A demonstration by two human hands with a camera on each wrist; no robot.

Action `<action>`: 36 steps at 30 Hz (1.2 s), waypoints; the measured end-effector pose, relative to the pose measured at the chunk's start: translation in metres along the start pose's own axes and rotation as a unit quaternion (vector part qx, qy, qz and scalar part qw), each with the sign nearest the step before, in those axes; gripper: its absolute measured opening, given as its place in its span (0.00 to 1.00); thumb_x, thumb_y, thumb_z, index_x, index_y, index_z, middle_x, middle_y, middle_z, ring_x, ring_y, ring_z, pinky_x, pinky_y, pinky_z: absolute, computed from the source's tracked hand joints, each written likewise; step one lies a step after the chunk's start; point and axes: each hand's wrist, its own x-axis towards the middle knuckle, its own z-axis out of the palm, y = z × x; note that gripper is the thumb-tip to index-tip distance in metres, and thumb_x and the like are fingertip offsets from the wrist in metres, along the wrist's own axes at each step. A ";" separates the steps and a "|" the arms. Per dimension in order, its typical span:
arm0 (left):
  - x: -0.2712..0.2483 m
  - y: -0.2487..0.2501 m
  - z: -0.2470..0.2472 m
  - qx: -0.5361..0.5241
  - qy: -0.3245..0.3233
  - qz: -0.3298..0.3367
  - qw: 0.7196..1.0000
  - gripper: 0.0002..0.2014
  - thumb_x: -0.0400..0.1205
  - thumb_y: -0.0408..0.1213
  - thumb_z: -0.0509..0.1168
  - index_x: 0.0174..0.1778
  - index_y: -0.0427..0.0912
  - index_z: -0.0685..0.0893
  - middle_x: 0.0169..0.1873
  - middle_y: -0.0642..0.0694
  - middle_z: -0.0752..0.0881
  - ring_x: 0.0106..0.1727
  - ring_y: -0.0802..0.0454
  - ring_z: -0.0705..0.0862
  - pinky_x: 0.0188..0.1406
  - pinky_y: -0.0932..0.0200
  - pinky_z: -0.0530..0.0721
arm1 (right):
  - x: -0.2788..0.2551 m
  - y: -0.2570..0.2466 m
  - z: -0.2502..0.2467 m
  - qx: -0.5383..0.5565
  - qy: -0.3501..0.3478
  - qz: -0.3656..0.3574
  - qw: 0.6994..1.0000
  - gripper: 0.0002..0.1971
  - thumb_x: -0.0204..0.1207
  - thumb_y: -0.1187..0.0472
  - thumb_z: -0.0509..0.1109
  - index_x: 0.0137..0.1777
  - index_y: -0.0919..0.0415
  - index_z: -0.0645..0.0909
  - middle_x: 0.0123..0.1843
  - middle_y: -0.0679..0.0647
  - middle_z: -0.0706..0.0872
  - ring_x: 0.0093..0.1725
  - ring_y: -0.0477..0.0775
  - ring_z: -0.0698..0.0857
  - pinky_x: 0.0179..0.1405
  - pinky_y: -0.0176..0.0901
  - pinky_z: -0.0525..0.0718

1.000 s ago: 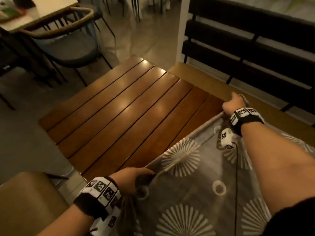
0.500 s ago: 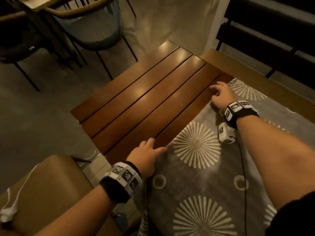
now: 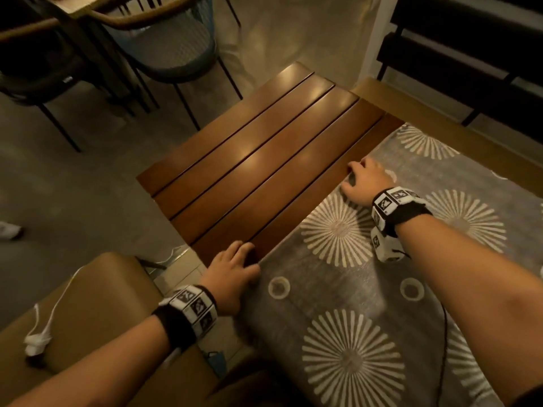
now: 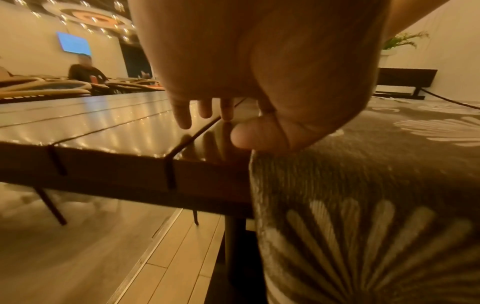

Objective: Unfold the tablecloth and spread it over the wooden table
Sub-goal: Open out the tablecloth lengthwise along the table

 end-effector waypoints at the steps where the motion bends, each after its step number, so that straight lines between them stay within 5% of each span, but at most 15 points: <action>1: 0.001 0.006 -0.001 -0.003 0.016 0.002 1.000 0.33 0.73 0.50 0.71 0.72 0.63 0.65 0.83 0.47 0.44 0.83 0.38 0.38 0.80 0.36 0.46 | -0.001 -0.004 0.001 0.003 -0.018 -0.003 1.000 0.34 0.76 0.41 0.61 0.79 0.55 0.62 0.80 0.64 0.61 0.78 0.68 0.61 0.73 0.64 0.69; 4: -0.003 0.028 0.013 -0.021 0.038 0.064 0.997 0.35 0.76 0.53 0.65 0.78 0.64 0.57 0.84 0.50 0.43 0.84 0.44 0.37 0.81 0.41 0.43 | -0.006 -0.015 0.007 0.012 -0.052 -0.016 0.998 0.41 0.74 0.37 0.64 0.82 0.52 0.53 0.85 0.60 0.51 0.83 0.67 0.50 0.80 0.65 0.57; 8: -0.020 0.020 0.040 -0.064 0.020 0.078 0.995 0.34 0.81 0.55 0.57 0.79 0.71 0.46 0.84 0.56 0.40 0.82 0.55 0.34 0.83 0.44 0.42 | -0.016 -0.021 0.013 0.047 -0.053 -0.042 0.997 0.44 0.73 0.39 0.68 0.83 0.52 0.51 0.86 0.58 0.48 0.84 0.65 0.48 0.81 0.64 0.55; 13: -0.026 0.026 0.032 -0.036 0.065 0.026 0.997 0.29 0.80 0.56 0.57 0.79 0.63 0.60 0.82 0.52 0.59 0.83 0.49 0.56 0.83 0.43 0.52 | -0.033 0.008 0.005 0.036 0.011 0.050 0.998 0.47 0.69 0.35 0.69 0.82 0.55 0.55 0.84 0.63 0.53 0.82 0.68 0.55 0.79 0.70 0.55; 16: -0.008 0.044 0.007 0.001 0.077 0.002 0.997 0.21 0.81 0.53 0.57 0.70 0.55 0.72 0.66 0.50 0.77 0.66 0.50 0.76 0.71 0.49 0.70 | -0.044 0.053 -0.006 0.049 0.023 0.171 0.984 0.52 0.60 0.27 0.67 0.81 0.50 0.55 0.84 0.63 0.54 0.81 0.71 0.55 0.77 0.74 0.55; 19: 0.022 0.054 -0.028 -0.031 0.064 -0.011 0.997 0.16 0.83 0.49 0.58 0.66 0.50 0.73 0.52 0.50 0.84 0.48 0.52 0.82 0.52 0.56 0.81 | -0.051 0.094 -0.009 0.075 -0.022 0.225 0.971 0.55 0.58 0.23 0.67 0.82 0.44 0.51 0.86 0.61 0.47 0.82 0.74 0.51 0.79 0.71 0.54; 21: 0.048 0.059 -0.051 -0.027 0.085 0.005 0.996 0.17 0.82 0.48 0.59 0.66 0.50 0.73 0.55 0.48 0.83 0.50 0.50 0.81 0.51 0.53 0.82 | -0.052 0.101 -0.007 0.064 -0.043 0.220 0.972 0.58 0.55 0.19 0.63 0.83 0.43 0.49 0.86 0.61 0.44 0.82 0.75 0.49 0.80 0.70 0.55; 23: 0.075 0.064 -0.069 -0.019 0.126 0.036 0.991 0.20 0.81 0.49 0.59 0.69 0.50 0.71 0.63 0.46 0.78 0.62 0.45 0.78 0.60 0.46 0.81 | -0.049 0.094 -0.004 0.061 -0.041 0.202 0.977 0.60 0.51 0.17 0.61 0.82 0.40 0.48 0.86 0.60 0.43 0.82 0.75 0.48 0.79 0.69 0.56; 27: 0.131 0.083 -0.095 -0.013 0.125 0.123 0.984 0.32 0.80 0.58 0.59 0.79 0.56 0.60 0.81 0.44 0.60 0.81 0.41 0.57 0.76 0.42 0.67 | -0.049 0.074 -0.012 0.082 -0.066 0.175 0.979 0.59 0.52 0.18 0.62 0.83 0.40 0.47 0.86 0.55 0.42 0.83 0.71 0.43 0.81 0.65 0.49; 32: 0.173 0.077 -0.091 0.033 -0.005 0.117 0.993 0.38 0.80 0.61 0.60 0.82 0.64 0.48 0.85 0.42 0.43 0.84 0.37 0.40 0.82 0.40 0.52 | -0.075 0.100 -0.017 0.178 0.027 0.177 0.968 0.40 0.74 0.37 0.65 0.83 0.50 0.56 0.86 0.60 0.48 0.84 0.64 0.49 0.82 0.57 0.52; 36: 0.189 0.060 -0.096 0.026 0.011 0.139 0.990 0.39 0.80 0.57 0.63 0.82 0.63 0.48 0.85 0.41 0.42 0.84 0.38 0.40 0.82 0.43 0.50 | -0.136 0.153 -0.005 0.087 0.085 0.278 0.953 0.34 0.77 0.40 0.61 0.80 0.54 0.62 0.85 0.61 0.54 0.82 0.66 0.54 0.79 0.63 0.57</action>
